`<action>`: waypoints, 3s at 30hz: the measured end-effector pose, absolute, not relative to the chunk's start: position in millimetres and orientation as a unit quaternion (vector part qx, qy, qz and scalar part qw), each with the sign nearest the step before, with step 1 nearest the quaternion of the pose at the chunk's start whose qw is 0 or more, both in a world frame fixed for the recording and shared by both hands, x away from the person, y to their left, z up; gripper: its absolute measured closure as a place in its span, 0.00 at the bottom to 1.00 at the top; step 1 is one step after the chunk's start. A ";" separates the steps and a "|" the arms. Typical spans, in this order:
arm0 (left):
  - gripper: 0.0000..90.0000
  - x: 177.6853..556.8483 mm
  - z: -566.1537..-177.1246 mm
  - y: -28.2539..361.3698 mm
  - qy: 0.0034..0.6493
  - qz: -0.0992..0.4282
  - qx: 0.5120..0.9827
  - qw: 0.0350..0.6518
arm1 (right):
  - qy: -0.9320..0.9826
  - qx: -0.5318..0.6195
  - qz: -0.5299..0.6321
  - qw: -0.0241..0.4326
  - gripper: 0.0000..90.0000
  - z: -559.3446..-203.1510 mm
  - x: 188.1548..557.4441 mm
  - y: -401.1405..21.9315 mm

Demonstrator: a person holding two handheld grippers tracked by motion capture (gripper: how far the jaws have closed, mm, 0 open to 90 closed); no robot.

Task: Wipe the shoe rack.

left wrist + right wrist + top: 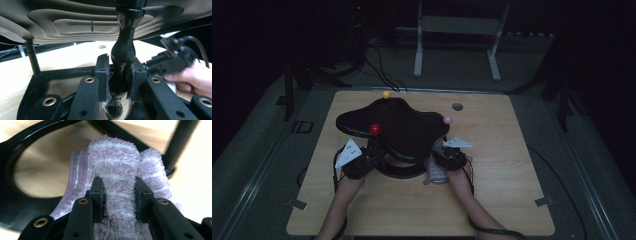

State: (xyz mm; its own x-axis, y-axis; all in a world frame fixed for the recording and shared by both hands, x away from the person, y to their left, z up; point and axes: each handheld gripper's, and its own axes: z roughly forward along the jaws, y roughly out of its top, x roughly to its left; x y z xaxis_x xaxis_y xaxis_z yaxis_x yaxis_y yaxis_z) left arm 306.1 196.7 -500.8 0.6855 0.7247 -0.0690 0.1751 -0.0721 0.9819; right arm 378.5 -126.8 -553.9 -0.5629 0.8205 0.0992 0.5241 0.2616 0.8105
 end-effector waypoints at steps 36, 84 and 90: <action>0.82 308.7 -503.1 199.9 0.327 0.208 0.687 0.614 | 0.803 0.369 0.435 0.172 0.73 -555.5 366.9 -106.5; 0.82 305.3 -502.7 194.8 0.330 0.214 0.688 0.611 | 0.816 0.347 0.443 0.135 0.78 -554.9 329.6 -76.3; 0.82 305.3 -503.1 195.3 0.334 0.212 0.684 0.613 | 0.819 0.330 0.455 0.118 0.76 -553.2 314.8 -42.3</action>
State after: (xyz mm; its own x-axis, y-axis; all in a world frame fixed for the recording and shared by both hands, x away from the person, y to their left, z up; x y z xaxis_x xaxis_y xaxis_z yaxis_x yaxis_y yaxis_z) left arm 305.3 195.3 -503.1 0.6872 0.7167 -0.1185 0.1969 -0.0267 0.9801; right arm 314.8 -42.3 -553.2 -0.7541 0.6479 0.1075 0.4337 0.3683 0.8224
